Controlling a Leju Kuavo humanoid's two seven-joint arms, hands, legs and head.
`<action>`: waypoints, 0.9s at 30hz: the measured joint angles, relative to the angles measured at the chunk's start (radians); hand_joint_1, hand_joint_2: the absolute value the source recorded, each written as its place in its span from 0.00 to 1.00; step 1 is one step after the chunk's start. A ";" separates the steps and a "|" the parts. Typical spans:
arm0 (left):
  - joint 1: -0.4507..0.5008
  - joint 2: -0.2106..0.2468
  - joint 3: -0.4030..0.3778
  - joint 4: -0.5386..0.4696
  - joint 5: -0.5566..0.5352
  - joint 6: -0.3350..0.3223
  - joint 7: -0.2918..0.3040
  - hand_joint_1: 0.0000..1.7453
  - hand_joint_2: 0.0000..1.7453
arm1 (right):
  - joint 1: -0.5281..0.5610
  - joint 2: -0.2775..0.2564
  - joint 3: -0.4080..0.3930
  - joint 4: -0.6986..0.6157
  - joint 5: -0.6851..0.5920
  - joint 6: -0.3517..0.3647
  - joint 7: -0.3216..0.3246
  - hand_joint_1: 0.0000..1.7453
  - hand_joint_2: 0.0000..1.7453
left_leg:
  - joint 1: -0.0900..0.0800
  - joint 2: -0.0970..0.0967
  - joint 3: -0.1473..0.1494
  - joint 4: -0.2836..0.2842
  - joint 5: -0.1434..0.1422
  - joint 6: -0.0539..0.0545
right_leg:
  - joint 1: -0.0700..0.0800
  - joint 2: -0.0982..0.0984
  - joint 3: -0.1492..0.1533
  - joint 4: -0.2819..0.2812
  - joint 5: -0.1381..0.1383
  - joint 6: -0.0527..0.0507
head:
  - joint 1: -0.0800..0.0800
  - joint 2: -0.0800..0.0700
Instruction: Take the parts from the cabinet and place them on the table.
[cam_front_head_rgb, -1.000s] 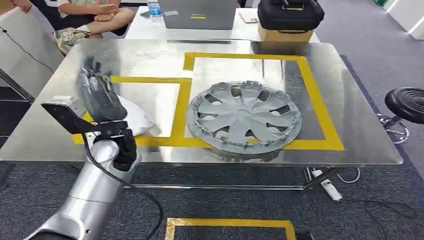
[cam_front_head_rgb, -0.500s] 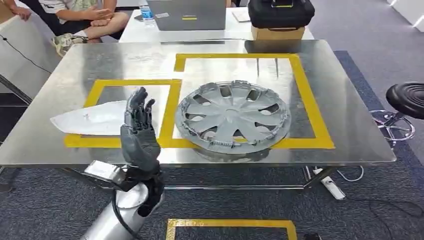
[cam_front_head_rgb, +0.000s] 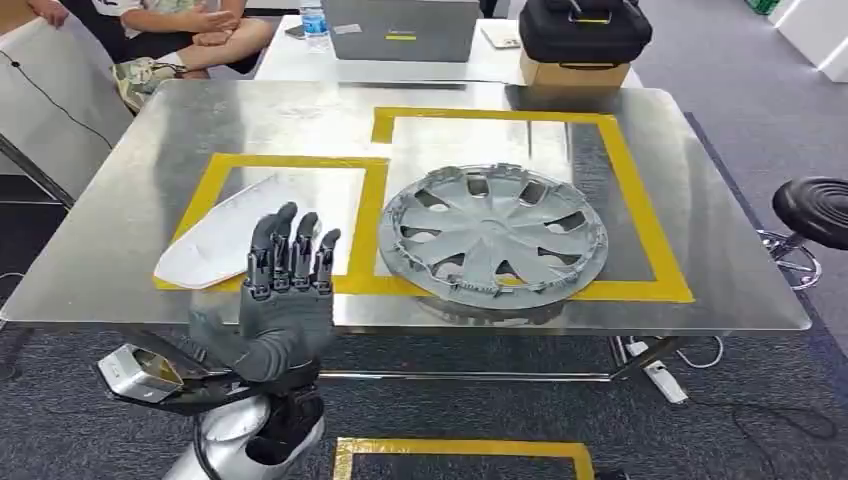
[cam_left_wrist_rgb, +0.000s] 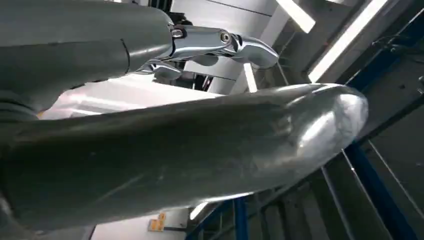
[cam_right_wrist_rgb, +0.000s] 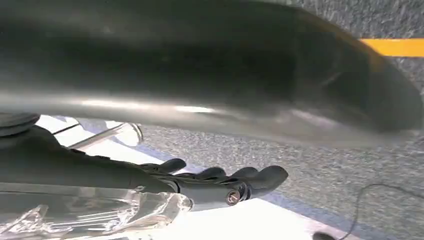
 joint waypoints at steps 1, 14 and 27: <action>0.007 0.000 0.001 -0.001 0.000 -0.003 0.000 0.00 0.00 | 0.001 0.000 0.000 0.000 0.000 0.000 0.000 0.00 0.00 | -0.001 0.000 0.000 0.000 0.000 0.001 | 0.000 0.000 -0.025 0.052 -0.012 0.000 | -0.001 0.000; 0.051 -0.027 0.034 -0.047 -0.060 -0.260 -0.009 0.00 0.00 | -0.006 0.000 0.000 0.000 0.018 0.008 -0.015 0.00 0.00 | -0.002 -0.002 -0.058 0.141 -0.097 -0.051 | -0.001 0.000 0.138 -0.271 0.131 -0.052 | -0.013 0.000; 0.075 -0.027 0.046 -0.014 -0.181 -0.270 -0.009 0.00 1.00 | -0.003 0.000 0.000 0.000 0.018 0.013 -0.016 0.00 0.00 | 0.001 -0.001 0.000 -0.002 0.011 -0.011 | 0.001 0.003 0.120 -0.261 0.128 -0.010 | -0.014 0.000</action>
